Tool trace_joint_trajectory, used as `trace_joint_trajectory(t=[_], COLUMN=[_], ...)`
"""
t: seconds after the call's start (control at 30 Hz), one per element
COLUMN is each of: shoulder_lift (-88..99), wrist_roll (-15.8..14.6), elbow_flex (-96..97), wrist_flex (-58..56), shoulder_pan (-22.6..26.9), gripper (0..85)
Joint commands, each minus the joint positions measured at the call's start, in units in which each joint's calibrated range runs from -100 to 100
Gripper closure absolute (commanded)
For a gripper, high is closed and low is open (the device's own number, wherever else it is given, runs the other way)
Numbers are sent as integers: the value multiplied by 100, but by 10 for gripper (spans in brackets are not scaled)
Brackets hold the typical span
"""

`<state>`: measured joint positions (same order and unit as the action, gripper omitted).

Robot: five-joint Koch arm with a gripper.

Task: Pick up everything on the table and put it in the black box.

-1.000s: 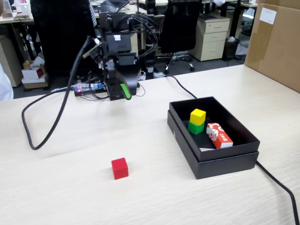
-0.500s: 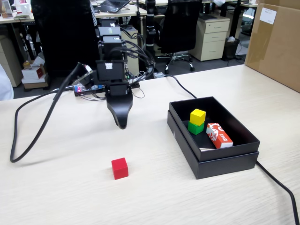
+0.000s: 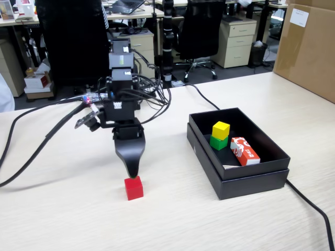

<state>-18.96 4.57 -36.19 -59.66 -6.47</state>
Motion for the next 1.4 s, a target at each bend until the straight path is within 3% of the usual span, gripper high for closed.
trace_joint_trajectory(t=[0.0, 0.43, 0.47, 0.5, 0.63, 0.97, 1.13, 1.37], shoulder_lift=[-83, -921, -943, -943, -955, 1799, 3818, 4633], wrist_roll=[88, 234, 239, 234, 195, -78, -381, -596], elbow_flex=[-578, -1041, -1041, -1068, -1186, -252, 555, 827], wrist_flex=[199, 191, 199, 191, 191, 35, -336, -362], shoulder_pan=[-24, 49, 54, 49, 29, 293, 972, 1617], gripper=[378, 459, 492, 604, 847, 847, 847, 847])
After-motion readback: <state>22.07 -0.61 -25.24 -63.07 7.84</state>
